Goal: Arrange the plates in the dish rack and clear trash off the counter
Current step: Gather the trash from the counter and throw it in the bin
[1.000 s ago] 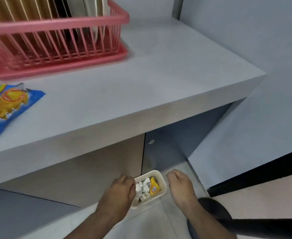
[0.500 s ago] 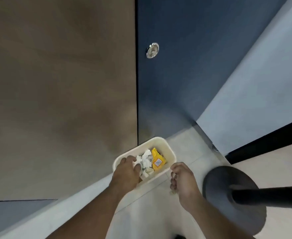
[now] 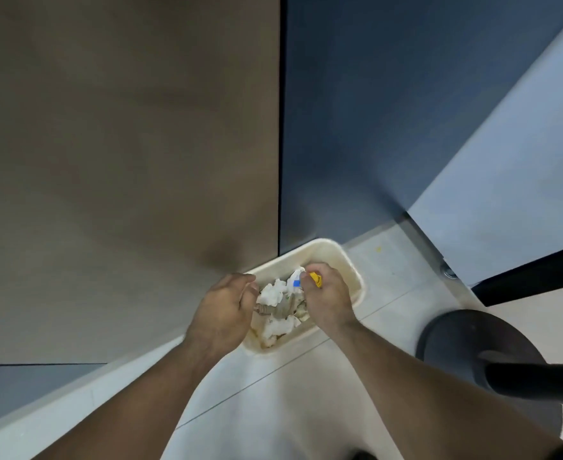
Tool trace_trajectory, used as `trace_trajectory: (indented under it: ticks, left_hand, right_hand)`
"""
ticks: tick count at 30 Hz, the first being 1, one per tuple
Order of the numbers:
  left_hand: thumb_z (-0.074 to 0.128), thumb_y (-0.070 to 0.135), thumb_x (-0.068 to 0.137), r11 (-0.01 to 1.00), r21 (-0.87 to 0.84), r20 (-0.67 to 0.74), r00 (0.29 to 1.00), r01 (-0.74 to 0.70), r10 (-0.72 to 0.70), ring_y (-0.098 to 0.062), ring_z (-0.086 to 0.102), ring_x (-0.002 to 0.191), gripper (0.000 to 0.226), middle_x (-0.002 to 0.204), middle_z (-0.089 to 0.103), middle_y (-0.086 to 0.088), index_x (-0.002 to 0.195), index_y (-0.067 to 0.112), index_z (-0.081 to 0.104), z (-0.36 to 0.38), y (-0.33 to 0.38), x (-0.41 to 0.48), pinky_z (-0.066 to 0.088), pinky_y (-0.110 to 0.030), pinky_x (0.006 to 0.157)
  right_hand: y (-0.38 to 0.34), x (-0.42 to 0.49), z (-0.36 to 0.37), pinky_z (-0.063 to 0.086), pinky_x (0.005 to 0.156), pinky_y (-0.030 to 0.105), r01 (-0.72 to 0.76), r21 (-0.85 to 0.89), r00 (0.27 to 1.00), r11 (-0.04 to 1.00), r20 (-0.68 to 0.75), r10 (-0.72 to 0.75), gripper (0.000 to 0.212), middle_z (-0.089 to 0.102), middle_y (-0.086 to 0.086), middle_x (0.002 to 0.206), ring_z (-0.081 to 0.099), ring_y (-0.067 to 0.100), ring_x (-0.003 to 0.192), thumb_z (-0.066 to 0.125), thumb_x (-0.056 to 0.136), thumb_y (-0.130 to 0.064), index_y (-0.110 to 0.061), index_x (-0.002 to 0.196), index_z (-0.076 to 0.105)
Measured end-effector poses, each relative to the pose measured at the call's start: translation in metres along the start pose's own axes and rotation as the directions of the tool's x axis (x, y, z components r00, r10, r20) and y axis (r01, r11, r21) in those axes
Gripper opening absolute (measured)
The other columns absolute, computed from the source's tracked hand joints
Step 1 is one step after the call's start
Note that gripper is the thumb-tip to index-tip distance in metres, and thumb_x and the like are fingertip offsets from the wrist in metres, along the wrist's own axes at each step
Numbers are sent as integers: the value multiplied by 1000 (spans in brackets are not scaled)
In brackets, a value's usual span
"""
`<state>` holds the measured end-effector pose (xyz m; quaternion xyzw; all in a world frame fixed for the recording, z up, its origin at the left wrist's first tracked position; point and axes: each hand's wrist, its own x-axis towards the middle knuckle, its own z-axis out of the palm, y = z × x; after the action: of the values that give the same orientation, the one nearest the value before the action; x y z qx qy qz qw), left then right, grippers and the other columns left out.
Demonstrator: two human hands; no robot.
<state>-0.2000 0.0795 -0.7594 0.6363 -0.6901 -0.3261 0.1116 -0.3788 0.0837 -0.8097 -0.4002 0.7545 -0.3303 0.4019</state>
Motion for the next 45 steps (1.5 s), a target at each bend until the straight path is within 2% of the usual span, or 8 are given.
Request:
trace_trajectory:
  ticks: [4,11,15,18,25,31,38,45]
  left_hand:
    - [39,32,100,1000,11,-11,1000,8,-8,-13,54,108,33,120,59,4,122,21,60,-14,10,-5,35,-18,86]
    - [41,40,97,991,62,-80,989,-116,121,-10,57,99,26,105,62,14,104,28,63,-82,76,-51,47,-33,86]
    - [33,51,90,973,99,-133,966,-208,220,-5,57,88,38,93,62,17,97,30,64,-143,132,-86,47,-26,77]
    - [30,52,89,965,139,-151,959,-221,242,-7,57,85,39,91,62,17,94,30,62,-199,180,-112,47,-26,74]
    - [27,54,91,917,285,-195,920,-277,339,-13,59,92,42,99,62,11,103,30,59,-326,280,-159,49,-33,74]
    - [32,55,92,917,265,-293,881,-299,372,-9,58,94,40,104,62,14,108,31,59,-403,345,-192,48,-30,77]
    - [35,53,92,926,280,-377,858,-253,349,-6,57,99,42,112,61,15,116,29,60,-443,363,-202,45,-24,79]
    - [37,53,95,940,267,-432,845,-214,315,-6,57,104,39,119,58,15,121,30,56,-485,332,-201,49,-29,84]
  right_hand:
    - [-12,-7,-21,45,102,33,16,-33,1000,999,17,-15,23,63,-2,118,57,15,112,53,97,-21,-15,113,68]
    - [-108,-63,-89,53,89,33,138,64,990,988,-26,-137,12,70,-9,96,66,6,94,58,92,-27,-29,92,69]
    - [-182,-100,-145,40,81,8,280,-61,960,958,15,-279,11,63,-21,100,54,-15,95,60,94,-26,-28,100,69]
    - [-241,-134,-193,35,76,-1,302,-183,953,936,77,-292,18,53,-27,105,49,-12,96,55,97,-31,-32,113,64]
    - [-373,-205,-295,42,101,25,453,-273,891,849,181,-417,33,50,-24,128,44,-3,119,51,98,-37,-33,130,56]
    - [-465,-234,-354,37,97,18,565,-269,825,780,167,-540,35,53,-16,132,45,0,120,50,99,-35,-27,133,56]
    - [-506,-244,-362,34,91,11,608,-240,794,757,173,-583,35,53,-17,133,44,-5,114,48,99,-34,-27,133,55]
    - [-537,-251,-323,34,104,19,621,-248,782,744,252,-570,36,50,-18,134,43,0,122,46,100,-39,-28,134,53]
